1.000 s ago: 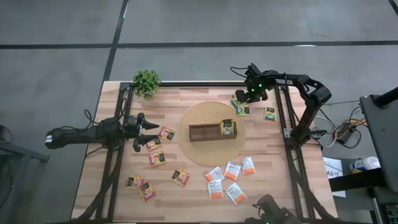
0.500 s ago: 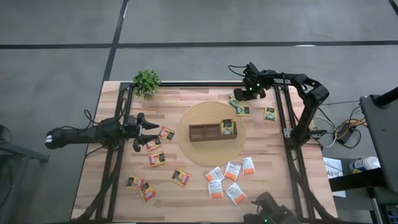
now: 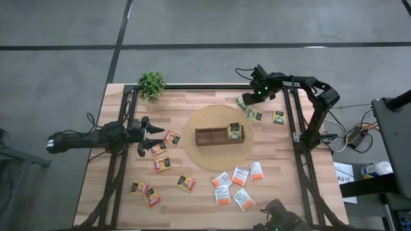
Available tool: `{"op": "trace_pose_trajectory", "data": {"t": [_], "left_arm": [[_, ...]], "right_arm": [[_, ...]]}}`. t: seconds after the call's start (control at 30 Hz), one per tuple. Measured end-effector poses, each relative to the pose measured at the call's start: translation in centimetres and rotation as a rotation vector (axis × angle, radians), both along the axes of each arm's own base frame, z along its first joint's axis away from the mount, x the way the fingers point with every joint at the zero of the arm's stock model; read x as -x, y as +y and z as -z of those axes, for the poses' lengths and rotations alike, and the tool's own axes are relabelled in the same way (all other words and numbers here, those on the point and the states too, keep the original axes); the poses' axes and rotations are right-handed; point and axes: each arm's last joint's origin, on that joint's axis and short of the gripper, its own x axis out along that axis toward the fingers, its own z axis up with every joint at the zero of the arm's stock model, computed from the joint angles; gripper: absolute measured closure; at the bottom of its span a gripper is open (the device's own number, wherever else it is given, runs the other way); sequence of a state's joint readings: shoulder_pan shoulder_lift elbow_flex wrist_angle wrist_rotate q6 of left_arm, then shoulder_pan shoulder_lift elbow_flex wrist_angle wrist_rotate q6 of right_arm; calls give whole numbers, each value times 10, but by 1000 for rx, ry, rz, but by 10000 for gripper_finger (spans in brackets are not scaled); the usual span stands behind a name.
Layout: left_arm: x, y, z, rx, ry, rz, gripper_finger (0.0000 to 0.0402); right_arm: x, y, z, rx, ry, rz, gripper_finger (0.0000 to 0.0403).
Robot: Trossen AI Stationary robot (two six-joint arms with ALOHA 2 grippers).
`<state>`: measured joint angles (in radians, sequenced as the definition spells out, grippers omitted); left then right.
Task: Pick & Place Tea
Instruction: Put the yellow tea bag into the right section of the wooden organizer
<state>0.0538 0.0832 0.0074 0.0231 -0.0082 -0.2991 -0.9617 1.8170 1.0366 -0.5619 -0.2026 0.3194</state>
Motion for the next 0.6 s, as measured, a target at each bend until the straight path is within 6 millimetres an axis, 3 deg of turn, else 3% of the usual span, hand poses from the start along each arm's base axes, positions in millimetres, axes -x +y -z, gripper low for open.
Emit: {"op": "trace_pose_trajectory", "data": {"t": [0.3, 0.6], "left_arm": [[0, 0, 0, 0, 0, 0, 145], [0, 0, 0, 0, 0, 0, 145]], "right_arm": [[7, 12, -37, 86, -49, -119, 394], [10, 41, -87, 247, -183, -454, 395]]}}
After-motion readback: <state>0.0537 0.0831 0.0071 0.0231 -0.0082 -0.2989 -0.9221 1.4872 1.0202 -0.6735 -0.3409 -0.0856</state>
